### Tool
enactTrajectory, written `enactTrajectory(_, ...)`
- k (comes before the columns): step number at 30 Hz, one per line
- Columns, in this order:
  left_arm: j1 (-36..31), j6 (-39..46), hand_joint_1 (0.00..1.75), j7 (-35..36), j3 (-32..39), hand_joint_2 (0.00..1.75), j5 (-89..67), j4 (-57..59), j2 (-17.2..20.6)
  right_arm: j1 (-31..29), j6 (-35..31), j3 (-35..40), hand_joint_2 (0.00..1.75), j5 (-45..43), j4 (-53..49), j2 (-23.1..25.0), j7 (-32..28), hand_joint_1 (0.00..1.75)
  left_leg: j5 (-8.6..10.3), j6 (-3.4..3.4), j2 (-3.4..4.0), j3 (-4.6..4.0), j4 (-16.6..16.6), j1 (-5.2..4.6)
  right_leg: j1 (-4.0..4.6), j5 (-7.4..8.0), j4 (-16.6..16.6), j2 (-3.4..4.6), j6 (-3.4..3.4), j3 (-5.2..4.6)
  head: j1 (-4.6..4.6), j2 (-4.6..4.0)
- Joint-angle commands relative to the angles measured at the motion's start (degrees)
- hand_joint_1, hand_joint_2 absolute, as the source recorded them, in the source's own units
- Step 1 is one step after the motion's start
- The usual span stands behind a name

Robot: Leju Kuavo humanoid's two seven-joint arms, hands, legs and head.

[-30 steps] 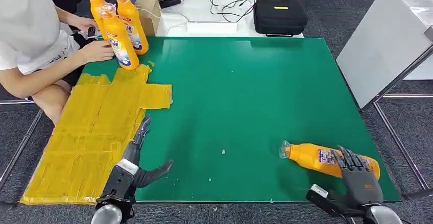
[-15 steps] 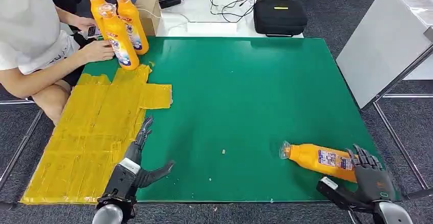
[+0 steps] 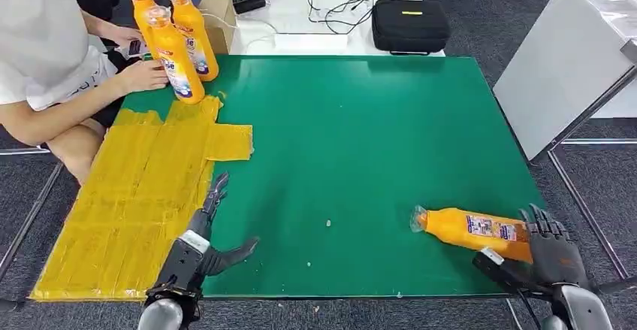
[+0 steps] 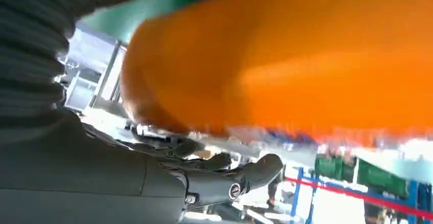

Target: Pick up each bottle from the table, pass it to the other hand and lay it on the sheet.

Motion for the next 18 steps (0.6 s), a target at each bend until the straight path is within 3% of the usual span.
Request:
enactTrajectory(1,-1.87,-0.16,0.00,0.21,-0.98,1.75,0.27,3.68,0.25,-1.15,1.38,1.97,1.75,0.04,8.22,2.11,-0.21,0.58,-0.02,-0.02,0.03,0.20,-0.04,0.07,0.08,-0.04,-0.12,-0.05,0.03,0.25,0.00,0.00)
enactTrajectory(3,-1.87,-0.16,0.00,0.21,-0.98,1.75,0.27,3.68,0.25,-1.15,1.38,1.97,1.75,0.04,8.22,2.11,-0.21,0.58,-0.05,-0.10,0.10,0.28,-0.05,0.12,0.14,-0.07,-0.18,-0.06,0.01,0.38,0.02,0.00)
enactTrajectory(4,-1.87,-0.16,0.00,0.21,-0.98,1.75,0.27,3.68,0.25,-1.15,1.38,1.97,1.75,0.04,8.22,2.11,-0.21,1.31,-0.07,-0.12,0.12,0.31,-0.04,0.14,0.17,-0.08,-0.19,-0.07,0.00,0.43,0.00,0.00)
enactTrajectory(5,-1.91,-0.21,0.00,0.21,-1.07,1.75,0.37,3.63,0.31,-1.22,2.65,2.45,1.75,-0.77,8.43,2.01,-0.86,1.47,-0.02,-0.05,0.05,0.30,-0.07,0.10,0.12,0.00,-0.18,-0.08,-0.03,0.40,0.00,0.00)
enactTrajectory(10,-1.92,-0.14,0.00,0.12,-1.30,1.75,0.60,3.46,0.30,-1.10,3.79,4.29,1.75,-1.56,9.40,1.48,-0.90,1.54,0.01,0.04,0.02,0.41,-0.04,0.12,0.14,0.01,-0.19,-0.12,0.04,0.52,0.02,0.00)
enactTrajectory(12,-1.94,-0.13,0.00,0.10,-1.40,1.75,0.70,3.61,0.21,-0.89,4.00,4.86,1.75,-1.58,10.04,1.32,-0.89,1.48,0.00,0.02,0.02,0.44,-0.04,0.13,0.15,0.00,-0.20,-0.12,0.03,0.55,0.02,0.00)
enactTrajectory(13,-1.94,-0.13,0.00,0.10,-1.42,1.75,0.71,3.65,0.18,-0.76,3.56,4.80,1.75,-1.45,10.05,1.44,-0.54,1.50,0.01,0.07,0.01,0.40,-0.03,0.10,0.12,0.02,-0.17,-0.10,0.05,0.49,0.00,0.00)
enactTrajectory(14,-1.83,-0.11,0.00,0.10,-1.48,1.75,0.67,3.55,0.12,-0.80,1.34,4.60,1.75,-0.47,9.87,2.18,0.66,1.41,-0.02,0.02,0.00,0.45,-0.04,0.13,0.16,-0.01,-0.20,-0.15,0.03,0.57,0.02,0.00)
enactTrajectory(18,-1.58,-0.07,0.00,0.11,-1.69,1.75,0.63,3.23,-0.01,-2.39,-2.57,5.14,1.75,0.86,10.02,5.08,1.43,1.50,-0.05,-0.01,0.12,0.52,-0.06,0.17,0.20,0.00,-0.25,-0.05,0.01,0.62,0.00,0.00)
